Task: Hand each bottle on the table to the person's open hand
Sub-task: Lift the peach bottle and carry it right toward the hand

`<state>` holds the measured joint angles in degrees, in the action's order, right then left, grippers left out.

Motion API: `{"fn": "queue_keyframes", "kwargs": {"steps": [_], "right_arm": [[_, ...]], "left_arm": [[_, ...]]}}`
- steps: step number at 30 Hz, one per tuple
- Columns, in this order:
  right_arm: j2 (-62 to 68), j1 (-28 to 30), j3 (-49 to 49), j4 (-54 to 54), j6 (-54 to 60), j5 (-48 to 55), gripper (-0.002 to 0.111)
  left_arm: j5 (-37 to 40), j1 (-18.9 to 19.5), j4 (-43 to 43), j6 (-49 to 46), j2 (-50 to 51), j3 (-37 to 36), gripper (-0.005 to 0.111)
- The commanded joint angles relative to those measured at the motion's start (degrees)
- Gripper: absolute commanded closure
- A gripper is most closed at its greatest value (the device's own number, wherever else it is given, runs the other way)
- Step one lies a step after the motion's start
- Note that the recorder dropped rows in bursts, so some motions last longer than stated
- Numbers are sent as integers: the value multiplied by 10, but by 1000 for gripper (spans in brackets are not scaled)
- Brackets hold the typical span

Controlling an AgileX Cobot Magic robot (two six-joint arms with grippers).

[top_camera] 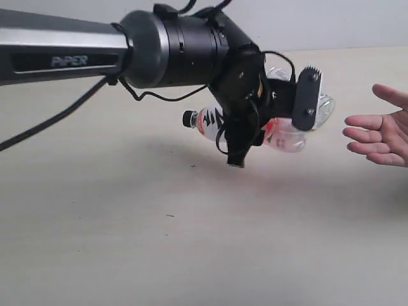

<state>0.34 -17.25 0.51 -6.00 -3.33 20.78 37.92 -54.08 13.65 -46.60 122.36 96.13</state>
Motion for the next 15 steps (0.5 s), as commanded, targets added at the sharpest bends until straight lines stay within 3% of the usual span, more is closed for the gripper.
{"fn": "queue_keyframes", "kwargs": {"steps": [1, 8, 15], "right_arm": [[-3, 2, -1, -2, 2, -2, 108], [-3, 2, -1, -2, 2, -2, 108], [-3, 2, -1, -2, 2, -2, 108]], "left_arm": [[15, -30, -4, 165, -61, 0, 107], [43, -72, -5, 430, -135, 22, 107], [71, -82, -43, 721, -158, 75, 107]]}}
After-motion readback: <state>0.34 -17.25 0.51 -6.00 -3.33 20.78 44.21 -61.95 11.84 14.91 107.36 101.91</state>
